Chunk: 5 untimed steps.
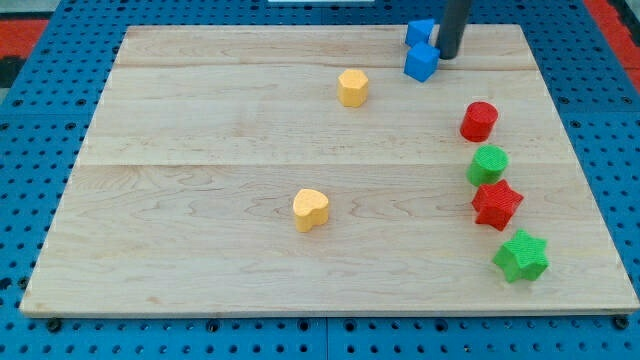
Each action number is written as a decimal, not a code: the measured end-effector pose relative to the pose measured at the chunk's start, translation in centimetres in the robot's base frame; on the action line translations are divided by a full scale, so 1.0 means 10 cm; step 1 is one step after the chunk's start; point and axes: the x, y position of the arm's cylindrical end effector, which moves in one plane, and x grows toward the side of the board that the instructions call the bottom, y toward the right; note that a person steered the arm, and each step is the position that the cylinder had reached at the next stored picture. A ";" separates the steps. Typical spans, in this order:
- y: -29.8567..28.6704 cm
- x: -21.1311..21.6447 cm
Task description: Move the blue cube to the top of the yellow hexagon
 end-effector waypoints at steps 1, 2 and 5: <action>-0.57 0.00; -0.15 0.16; 0.55 -0.53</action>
